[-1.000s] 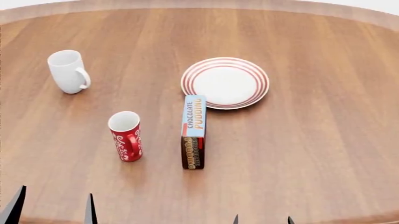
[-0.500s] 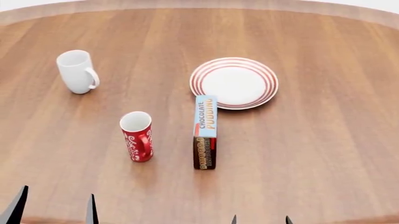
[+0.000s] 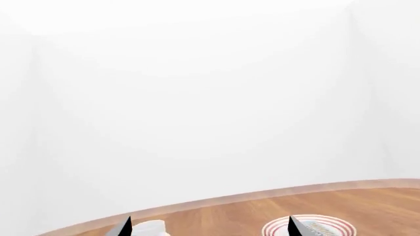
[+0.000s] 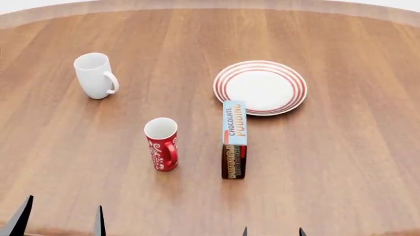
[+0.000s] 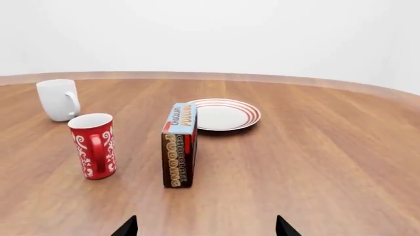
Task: Pick up the red mug and put it on the plate
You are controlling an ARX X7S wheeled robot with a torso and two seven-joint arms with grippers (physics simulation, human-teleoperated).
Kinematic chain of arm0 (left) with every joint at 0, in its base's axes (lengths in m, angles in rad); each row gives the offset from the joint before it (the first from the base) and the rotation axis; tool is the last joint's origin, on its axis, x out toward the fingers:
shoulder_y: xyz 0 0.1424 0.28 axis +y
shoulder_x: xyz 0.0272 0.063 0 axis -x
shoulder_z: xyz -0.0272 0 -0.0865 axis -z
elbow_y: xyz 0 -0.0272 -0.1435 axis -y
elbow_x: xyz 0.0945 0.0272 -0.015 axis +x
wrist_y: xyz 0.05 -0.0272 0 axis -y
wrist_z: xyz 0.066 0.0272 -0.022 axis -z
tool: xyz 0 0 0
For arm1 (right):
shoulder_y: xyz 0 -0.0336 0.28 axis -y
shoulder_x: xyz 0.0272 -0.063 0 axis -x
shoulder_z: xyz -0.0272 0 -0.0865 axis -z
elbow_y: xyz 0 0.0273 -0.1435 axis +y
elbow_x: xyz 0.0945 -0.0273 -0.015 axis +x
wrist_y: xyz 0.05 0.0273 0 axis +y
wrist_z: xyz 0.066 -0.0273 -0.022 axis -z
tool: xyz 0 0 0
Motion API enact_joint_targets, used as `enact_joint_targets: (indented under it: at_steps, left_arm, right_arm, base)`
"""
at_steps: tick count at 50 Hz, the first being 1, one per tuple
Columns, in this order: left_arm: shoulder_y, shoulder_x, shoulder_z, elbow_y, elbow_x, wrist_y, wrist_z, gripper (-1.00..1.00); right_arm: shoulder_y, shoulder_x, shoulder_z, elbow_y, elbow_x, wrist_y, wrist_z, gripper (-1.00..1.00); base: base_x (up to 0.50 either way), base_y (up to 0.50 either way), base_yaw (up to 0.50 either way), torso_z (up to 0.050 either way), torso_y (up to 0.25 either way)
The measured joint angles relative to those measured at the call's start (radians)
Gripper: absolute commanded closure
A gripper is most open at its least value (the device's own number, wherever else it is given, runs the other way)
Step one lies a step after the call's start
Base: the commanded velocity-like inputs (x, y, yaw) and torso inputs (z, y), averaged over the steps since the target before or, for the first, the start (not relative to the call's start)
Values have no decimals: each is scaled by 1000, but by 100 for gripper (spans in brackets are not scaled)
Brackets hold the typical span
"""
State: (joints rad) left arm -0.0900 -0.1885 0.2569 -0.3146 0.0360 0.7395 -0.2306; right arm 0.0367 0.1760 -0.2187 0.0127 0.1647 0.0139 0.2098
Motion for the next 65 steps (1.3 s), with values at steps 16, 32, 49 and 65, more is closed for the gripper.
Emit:
enact_joint_targets:
  at_steps: [16,32,49,65]
  left_arm:
    - [-5,-8,13,-7,0,14,-3,-100]
    - [-7,-14,23,-8,-4,16,-8,-100]
    - [-9,-20,32,-10,-10,20,-14,-100]
    - [-13,-28,49,-14,-29,28,-5,-100]
  right_arm:
    - [-2,6,-7,-4,10,-6,8,-100]
    - [-1,13,-15,-2,17,-12,13,-100]
    - [-1,19,-23,0,24,-18,19,-100]
    - [4,25,-32,1,26,-14,29,-100]
  base:
    - [0,123,0,0,0]
    - [0,122,0,0,0]
    - [0,123,0,0,0]
    - [0,124,0,0,0]
